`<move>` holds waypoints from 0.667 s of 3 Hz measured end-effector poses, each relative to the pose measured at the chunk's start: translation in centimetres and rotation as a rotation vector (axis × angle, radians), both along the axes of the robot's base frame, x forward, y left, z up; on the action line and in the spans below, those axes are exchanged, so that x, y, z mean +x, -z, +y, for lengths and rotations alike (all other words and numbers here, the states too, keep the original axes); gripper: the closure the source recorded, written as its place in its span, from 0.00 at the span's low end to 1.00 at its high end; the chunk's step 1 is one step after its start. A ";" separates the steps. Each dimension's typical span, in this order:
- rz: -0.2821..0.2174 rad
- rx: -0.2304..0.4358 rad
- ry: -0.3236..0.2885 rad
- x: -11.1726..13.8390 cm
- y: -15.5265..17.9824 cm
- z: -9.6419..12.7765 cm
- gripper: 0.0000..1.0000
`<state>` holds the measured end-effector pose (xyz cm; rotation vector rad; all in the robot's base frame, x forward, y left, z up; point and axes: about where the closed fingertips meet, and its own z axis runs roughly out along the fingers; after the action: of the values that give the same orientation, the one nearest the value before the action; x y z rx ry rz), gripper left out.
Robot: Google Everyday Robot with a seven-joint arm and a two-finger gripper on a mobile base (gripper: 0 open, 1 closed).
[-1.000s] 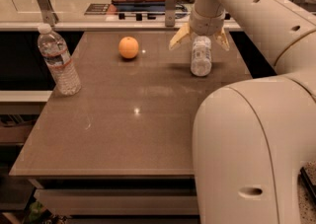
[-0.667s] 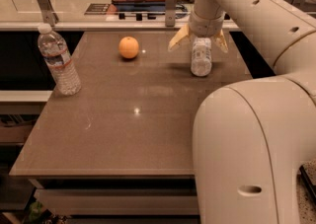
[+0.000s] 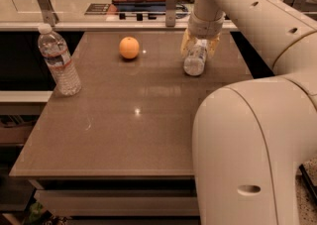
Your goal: Place blue plastic bottle upright
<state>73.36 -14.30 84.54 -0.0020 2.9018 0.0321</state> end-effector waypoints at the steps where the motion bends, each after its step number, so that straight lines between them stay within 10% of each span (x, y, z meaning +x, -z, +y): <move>1: 0.001 0.000 -0.001 0.1 0.3 0.1 0.65; 2: 0.003 0.000 -0.003 0.2 0.6 0.2 0.87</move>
Offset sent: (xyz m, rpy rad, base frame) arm 0.0010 0.0009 -0.0025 -0.0001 0.0011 0.0011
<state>73.58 -14.10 83.95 -0.0058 2.9048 0.0323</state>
